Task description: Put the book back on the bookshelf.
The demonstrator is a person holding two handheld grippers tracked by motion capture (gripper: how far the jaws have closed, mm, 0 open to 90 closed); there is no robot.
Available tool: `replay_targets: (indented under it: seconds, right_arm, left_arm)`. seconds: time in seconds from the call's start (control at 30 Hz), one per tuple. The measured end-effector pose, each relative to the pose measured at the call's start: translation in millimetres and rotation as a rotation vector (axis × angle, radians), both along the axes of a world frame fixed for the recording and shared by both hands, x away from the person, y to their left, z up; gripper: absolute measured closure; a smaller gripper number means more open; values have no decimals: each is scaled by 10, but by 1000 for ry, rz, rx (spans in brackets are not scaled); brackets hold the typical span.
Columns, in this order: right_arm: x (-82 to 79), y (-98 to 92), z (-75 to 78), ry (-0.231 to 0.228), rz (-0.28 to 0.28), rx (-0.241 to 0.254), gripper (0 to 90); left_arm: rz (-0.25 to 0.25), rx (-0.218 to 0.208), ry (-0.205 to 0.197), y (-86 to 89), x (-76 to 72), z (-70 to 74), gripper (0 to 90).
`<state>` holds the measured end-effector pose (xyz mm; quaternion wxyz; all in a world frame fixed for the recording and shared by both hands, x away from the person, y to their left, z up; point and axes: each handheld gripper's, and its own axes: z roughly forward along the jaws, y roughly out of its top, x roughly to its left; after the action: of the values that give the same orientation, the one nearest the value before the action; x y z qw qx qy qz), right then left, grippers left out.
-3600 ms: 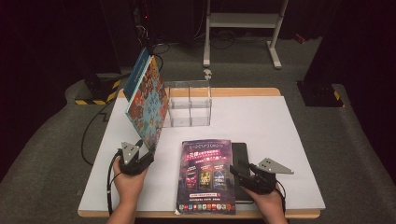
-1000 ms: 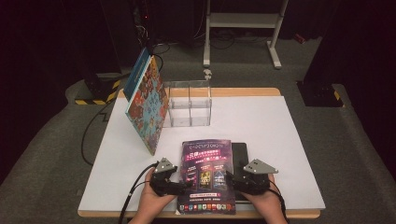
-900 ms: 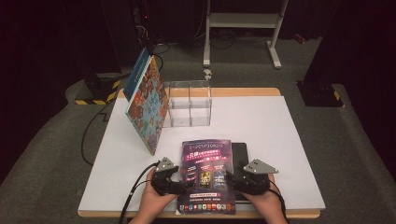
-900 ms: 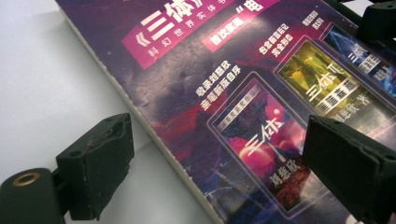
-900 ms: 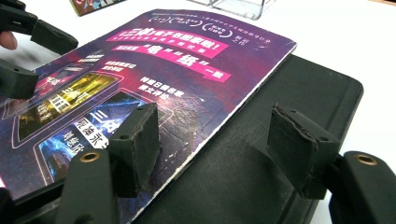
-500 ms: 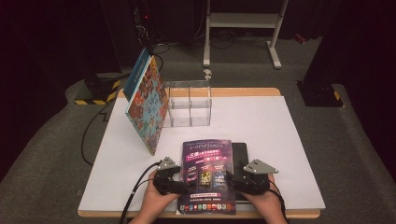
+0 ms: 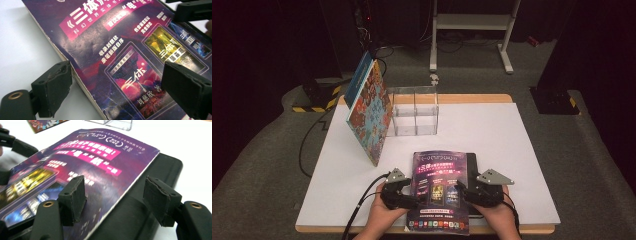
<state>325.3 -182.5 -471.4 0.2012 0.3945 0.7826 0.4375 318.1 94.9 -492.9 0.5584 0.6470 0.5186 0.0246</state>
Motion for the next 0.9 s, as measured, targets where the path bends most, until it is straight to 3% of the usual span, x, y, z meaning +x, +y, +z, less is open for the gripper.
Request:
replay_targets:
  seconds: [0.17, 0.37, 0.6, 0.7, 0.9]
  right_arm:
    - [16, -61, 4, 3, -33, 15, 329]
    - [21, -73, -14, 11, -47, 11, 294]
    - [3, -69, -24, 16, -71, 16, 256]
    - [-12, -72, -26, 17, -74, 16, 239]
    - [-55, -66, -27, 20, -79, 10, 200]
  left_arm:
    - [-7, 1, -47, -80, -9, 23, 110]
    - [-13, -5, -94, -28, -13, -4, 145]
    - [-19, -13, -99, 7, -7, -19, 150]
    - [-16, -55, -75, 22, 3, -52, 147]
    - [1, -43, -105, -11, -28, -41, 151]
